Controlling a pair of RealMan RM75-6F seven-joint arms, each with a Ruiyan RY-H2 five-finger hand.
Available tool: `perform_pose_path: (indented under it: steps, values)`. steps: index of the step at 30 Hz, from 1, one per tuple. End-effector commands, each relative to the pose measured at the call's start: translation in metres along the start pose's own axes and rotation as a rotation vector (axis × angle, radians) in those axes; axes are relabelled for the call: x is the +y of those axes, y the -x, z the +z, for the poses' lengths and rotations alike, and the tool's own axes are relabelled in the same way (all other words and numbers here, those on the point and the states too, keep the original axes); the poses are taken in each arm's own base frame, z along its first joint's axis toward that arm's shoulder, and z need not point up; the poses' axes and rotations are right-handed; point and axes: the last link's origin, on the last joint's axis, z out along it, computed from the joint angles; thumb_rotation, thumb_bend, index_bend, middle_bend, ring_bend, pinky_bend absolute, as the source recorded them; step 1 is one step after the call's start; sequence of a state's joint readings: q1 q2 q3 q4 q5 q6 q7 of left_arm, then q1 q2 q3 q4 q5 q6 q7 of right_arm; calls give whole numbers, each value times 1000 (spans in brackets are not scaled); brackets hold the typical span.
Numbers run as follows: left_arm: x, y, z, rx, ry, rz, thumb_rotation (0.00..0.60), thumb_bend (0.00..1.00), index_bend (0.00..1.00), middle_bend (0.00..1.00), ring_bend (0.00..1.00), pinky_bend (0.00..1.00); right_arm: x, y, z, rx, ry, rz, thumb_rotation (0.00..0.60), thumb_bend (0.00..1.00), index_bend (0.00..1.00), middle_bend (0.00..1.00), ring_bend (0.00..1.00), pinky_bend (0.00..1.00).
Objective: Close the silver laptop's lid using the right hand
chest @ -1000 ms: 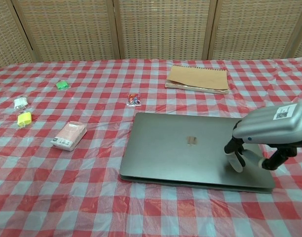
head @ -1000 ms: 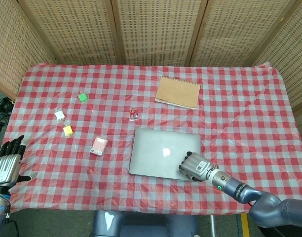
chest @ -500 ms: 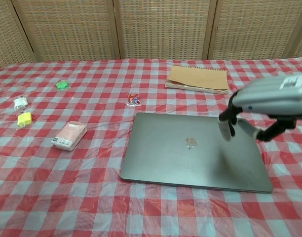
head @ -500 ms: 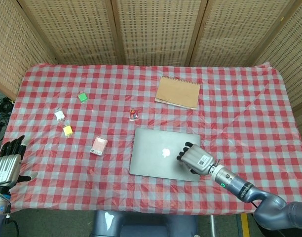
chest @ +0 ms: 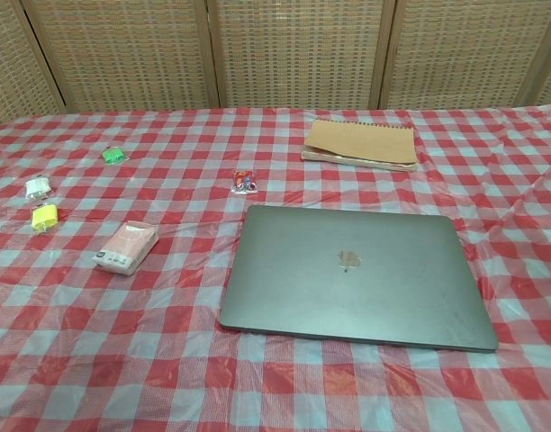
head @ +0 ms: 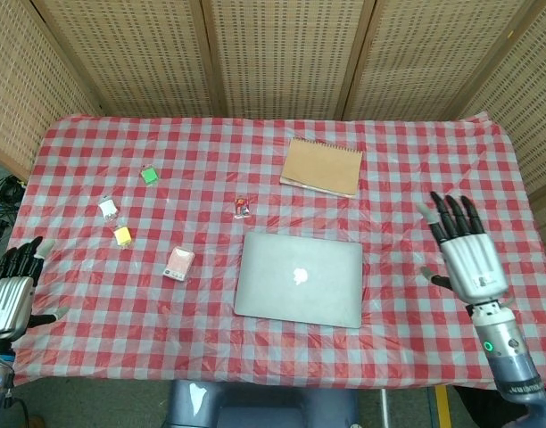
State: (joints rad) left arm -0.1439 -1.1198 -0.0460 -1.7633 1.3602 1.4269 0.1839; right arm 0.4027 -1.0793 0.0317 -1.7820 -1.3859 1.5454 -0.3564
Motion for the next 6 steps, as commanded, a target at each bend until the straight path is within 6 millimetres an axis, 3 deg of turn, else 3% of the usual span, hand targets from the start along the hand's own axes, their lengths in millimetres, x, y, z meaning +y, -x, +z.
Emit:
perform_pose_path:
  steps: [1, 6]
  values:
    - [-4, -3, -6, 20, 6, -12, 600, 0, 0, 0, 0, 0, 12, 10, -26, -2, 112, -15, 600, 0, 0, 0, 0, 0]
    - [-9, -7, -13, 12, -4, -27, 600, 0, 0, 0, 0, 0, 24, 22, -43, -12, 149, -41, 600, 0, 0, 0, 0, 0]
